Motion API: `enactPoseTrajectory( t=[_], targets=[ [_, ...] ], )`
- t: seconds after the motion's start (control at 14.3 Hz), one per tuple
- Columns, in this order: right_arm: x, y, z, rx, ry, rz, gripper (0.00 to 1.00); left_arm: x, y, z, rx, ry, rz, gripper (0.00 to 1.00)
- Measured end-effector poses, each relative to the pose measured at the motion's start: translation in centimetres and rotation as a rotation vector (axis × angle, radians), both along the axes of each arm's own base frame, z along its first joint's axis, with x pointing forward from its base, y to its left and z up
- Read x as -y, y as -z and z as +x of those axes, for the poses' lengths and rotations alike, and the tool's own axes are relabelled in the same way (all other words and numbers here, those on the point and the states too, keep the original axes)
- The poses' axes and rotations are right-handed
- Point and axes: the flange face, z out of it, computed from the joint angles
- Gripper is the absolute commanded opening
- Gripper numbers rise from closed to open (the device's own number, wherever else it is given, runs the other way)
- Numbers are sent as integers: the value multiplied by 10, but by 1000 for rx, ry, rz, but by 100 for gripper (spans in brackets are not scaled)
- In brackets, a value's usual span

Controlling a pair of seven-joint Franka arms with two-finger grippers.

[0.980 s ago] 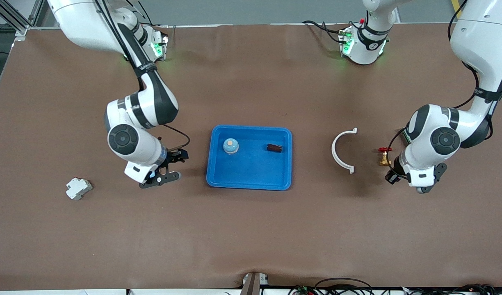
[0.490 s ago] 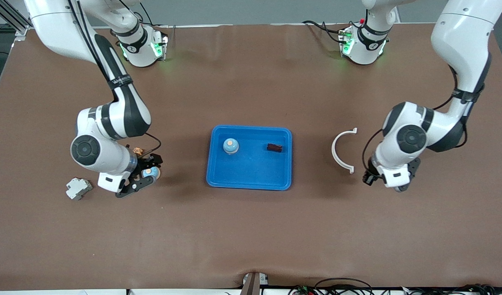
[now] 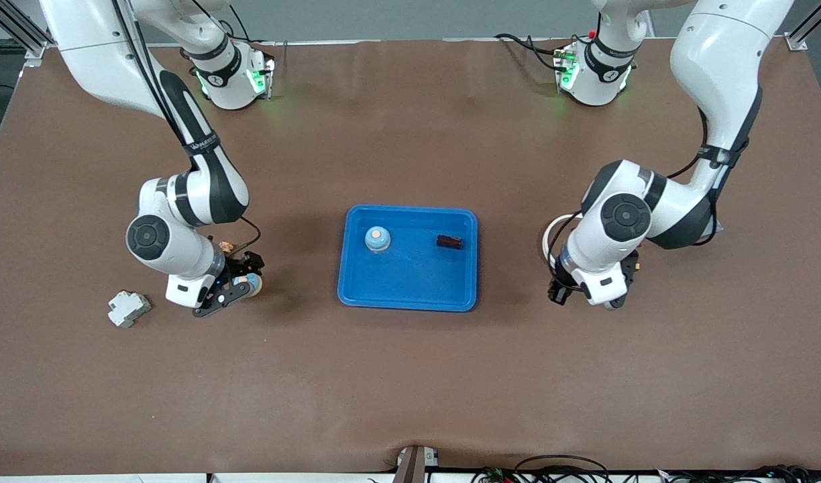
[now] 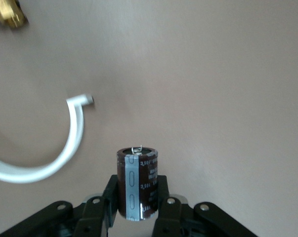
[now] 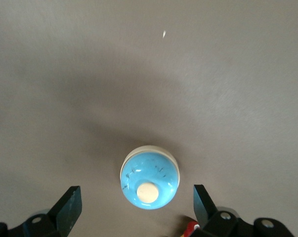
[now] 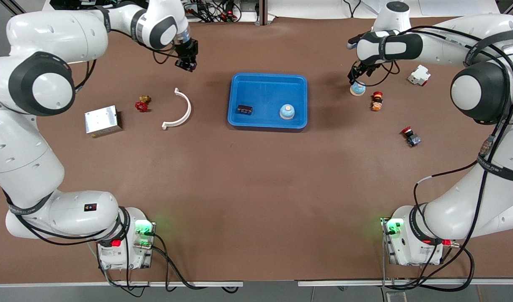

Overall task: Place electrolytic capacitor and blue bell in tray
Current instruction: 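Grasp the second bell with the right gripper while the left gripper grasps the capacitor, then carry the second capacitor into the tray and open the left gripper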

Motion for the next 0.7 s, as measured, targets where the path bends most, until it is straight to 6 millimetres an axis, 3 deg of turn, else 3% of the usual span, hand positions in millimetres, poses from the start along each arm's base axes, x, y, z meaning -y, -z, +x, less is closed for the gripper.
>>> enactPoseTrajectory(
  t=[0.49, 0.7],
  targets=[
    [4, 32, -4, -20, 6, -6, 100, 73, 8, 4, 0, -142, -67, 0],
    [5, 43, -4, -21, 7, -7, 100, 106, 10, -3, -2, -168, -86, 0]
  ],
)
